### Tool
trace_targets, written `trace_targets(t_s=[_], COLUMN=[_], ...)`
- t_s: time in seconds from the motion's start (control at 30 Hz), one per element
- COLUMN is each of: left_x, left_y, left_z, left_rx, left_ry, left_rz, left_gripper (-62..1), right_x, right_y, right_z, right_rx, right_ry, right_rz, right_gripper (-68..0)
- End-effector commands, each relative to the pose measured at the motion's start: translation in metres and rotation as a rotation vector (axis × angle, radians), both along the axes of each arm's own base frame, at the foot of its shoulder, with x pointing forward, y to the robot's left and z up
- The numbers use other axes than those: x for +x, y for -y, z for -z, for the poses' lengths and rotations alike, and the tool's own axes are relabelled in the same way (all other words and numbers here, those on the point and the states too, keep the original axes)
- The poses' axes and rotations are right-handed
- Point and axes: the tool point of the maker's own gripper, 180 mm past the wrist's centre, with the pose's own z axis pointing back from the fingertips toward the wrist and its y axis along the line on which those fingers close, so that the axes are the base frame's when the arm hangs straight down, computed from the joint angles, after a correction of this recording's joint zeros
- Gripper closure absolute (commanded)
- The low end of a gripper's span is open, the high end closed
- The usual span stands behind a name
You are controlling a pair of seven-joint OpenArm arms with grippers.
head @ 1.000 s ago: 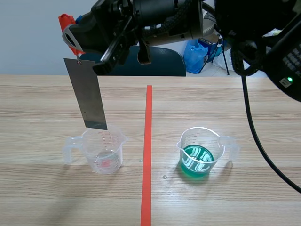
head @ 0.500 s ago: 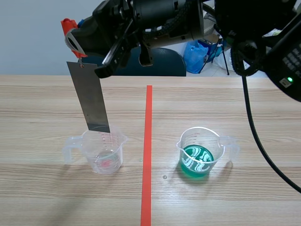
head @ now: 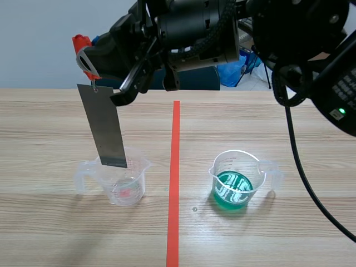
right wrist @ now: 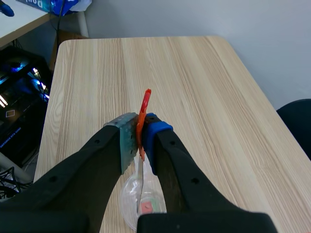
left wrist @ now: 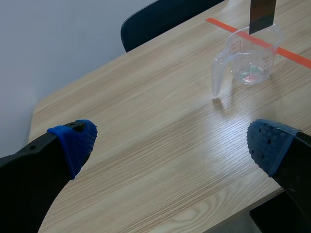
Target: Do the redox reaction experiment
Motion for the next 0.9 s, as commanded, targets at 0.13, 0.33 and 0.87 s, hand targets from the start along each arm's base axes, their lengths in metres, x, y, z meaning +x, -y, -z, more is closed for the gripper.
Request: trace_targets(t_s=[0.13,0.33,0.87], left_x=[0.0023,0.0023,0.0023], left_y=[0.0005,0.0005,0.0005], left_z=[-0.0073,-0.0073,-0.0073], left_rx=[-0.012,-0.012,-0.012], left_ry=[0.032,0.032,0.032], left_rz=[-0.002,-0.002,-0.002], left_gripper=[-62.3,-62.3,-62.3], right_x=[-0.0002,-0.0002,0.0002], right_y=[-0.0030,-0.0030,-0.0027], right_z=[-0.0181,-0.0179,-0.0166], right_rx=[0.064,0.063,0.055], right_ry=[0.028,0.028,0.030], right_rz=[-0.013,-0.012,-0.011], right_gripper=[-0.6,-0.6,-0.6])
